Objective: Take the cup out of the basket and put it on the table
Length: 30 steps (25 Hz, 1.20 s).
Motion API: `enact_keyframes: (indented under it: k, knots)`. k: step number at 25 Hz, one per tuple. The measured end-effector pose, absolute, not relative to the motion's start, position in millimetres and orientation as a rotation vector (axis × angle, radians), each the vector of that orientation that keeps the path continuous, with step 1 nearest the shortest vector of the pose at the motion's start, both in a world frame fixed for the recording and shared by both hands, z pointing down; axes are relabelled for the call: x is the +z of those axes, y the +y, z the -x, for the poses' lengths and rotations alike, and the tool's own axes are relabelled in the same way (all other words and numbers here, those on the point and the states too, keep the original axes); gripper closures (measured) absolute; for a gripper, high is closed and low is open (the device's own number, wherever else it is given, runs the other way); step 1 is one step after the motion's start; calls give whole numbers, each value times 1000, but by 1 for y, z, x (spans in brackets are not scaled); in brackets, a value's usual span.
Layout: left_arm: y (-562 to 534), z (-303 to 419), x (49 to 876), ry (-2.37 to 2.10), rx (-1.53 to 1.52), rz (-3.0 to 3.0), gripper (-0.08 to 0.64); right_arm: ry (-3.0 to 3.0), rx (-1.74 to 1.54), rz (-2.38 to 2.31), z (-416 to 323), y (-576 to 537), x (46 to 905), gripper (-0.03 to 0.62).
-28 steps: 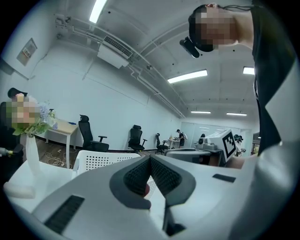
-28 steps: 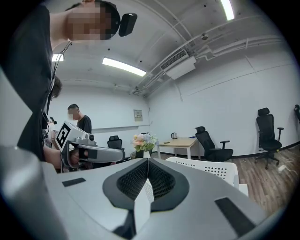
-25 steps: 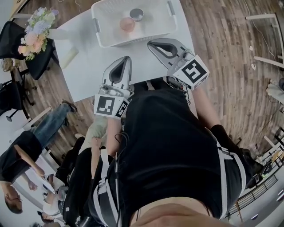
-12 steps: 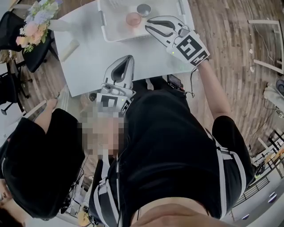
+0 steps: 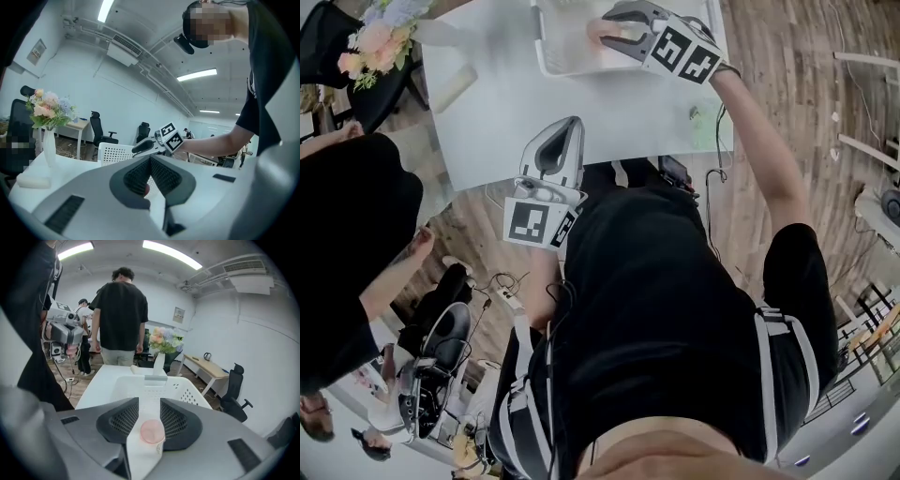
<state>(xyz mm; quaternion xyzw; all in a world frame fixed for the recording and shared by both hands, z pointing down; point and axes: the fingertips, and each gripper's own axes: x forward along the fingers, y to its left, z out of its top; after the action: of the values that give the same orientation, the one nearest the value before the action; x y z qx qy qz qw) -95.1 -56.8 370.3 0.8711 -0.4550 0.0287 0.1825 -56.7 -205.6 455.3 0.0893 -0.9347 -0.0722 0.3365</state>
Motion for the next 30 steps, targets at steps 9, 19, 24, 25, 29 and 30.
enact_keyframes:
  k: [9,19,24,25,29,30]
  knots:
    - [-63,124,375,-1302,77,-2440,540,-2205,-150,-66,74,-213,545,459]
    - [-71,140,381,-1297,74,-2415,540,-2051,-123,41,72,-214,599,459]
    - [-75,140,384,-1285,74,-2413,540,-2013,-109,70,67,-214,616,460]
    - [-76,142,384,-1284,70,-2410,540,-2006,-109,75,68,-214,618,459]
    - [-77,149,383,-1283,62,-2403,540,-1982,-106,82,70,-215,624,460]
    - [-78,149,384,-1282,64,-2403,540,-1976,-106,81,70,-216,626,460]
